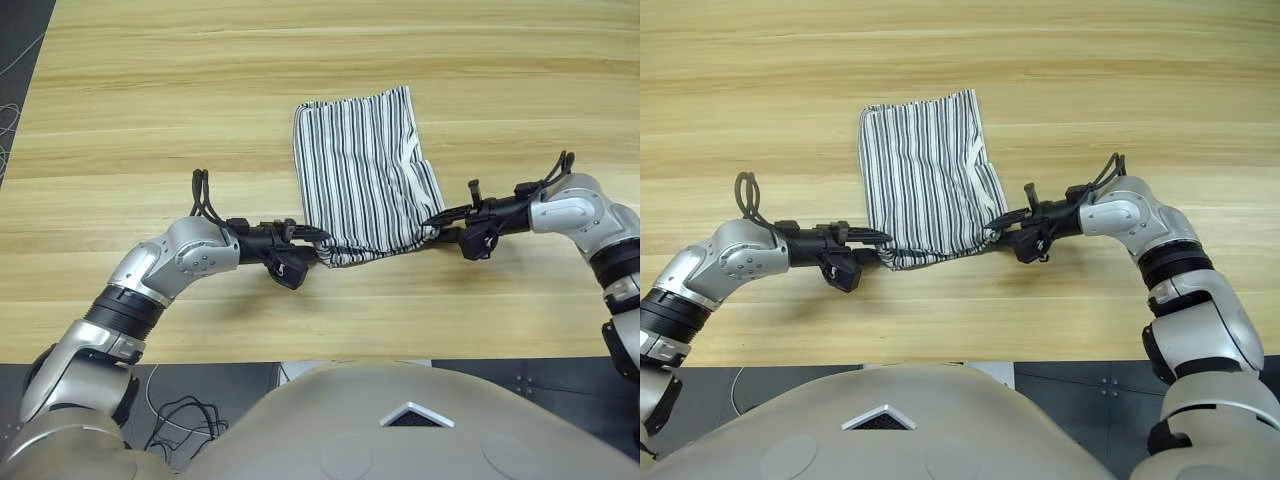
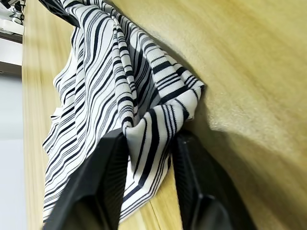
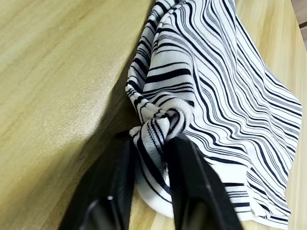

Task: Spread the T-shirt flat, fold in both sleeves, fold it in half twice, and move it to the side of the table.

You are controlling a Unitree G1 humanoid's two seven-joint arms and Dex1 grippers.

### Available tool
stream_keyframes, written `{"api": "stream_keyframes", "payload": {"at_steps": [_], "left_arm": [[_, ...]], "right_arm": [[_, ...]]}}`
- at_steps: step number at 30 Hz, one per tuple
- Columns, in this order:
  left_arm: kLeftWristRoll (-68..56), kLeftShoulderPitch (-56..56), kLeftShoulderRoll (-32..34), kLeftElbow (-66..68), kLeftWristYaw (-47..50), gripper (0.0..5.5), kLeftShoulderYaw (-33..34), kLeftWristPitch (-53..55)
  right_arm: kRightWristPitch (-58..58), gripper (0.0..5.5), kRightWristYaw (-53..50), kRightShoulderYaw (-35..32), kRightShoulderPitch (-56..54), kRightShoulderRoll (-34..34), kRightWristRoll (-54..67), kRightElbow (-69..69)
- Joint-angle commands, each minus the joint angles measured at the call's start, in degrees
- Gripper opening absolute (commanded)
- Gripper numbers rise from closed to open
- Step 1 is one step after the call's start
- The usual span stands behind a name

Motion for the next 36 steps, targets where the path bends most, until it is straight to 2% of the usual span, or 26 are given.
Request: {"api": "stream_keyframes", "payload": {"at_steps": [1,5,12,17,21,29,36], "left_arm": [[1.71,0.39,-0.57,1.22,-1.88,0.82,-1.26,1.56],[0.83,0.19,-0.71,0.32,-2.72,0.22,-1.42,1.11],[-3.41,1.62,0.48,-4.12,-7.22,0.19,-0.31,4.78],[-21.14,4.63,8.74,-19.03,-25.92,0.19,3.03,26.87],[-33.88,5.8,14.82,-29.39,-36.59,0.19,5.49,37.55],[-43.14,8.54,18.33,-36.39,-42.17,0.19,9.96,40.65],[-46.13,10.09,19.19,-39.01,-43.43,0.19,12.83,42.06]], "right_arm": [[0.35,0.2,1.09,0.58,0.53,0.86,0.27,-0.46],[0.24,0.1,1.29,0.47,1.06,1.26,1.24,-1.23],[5.72,0.1,6.55,0.15,2.0,0.99,7.83,-6.29],[24.66,0.1,19.38,-0.02,4.26,-3.53,17.89,-20.71],[36.62,0.1,25.7,-0.81,7.29,-6.41,23.04,-31.19],[51.26,0.1,31.17,-3.19,12.21,-9.29,29.29,-44.71],[56.61,0.1,31.52,-5.97,14.52,-8.57,31.79,-50.24]]}}
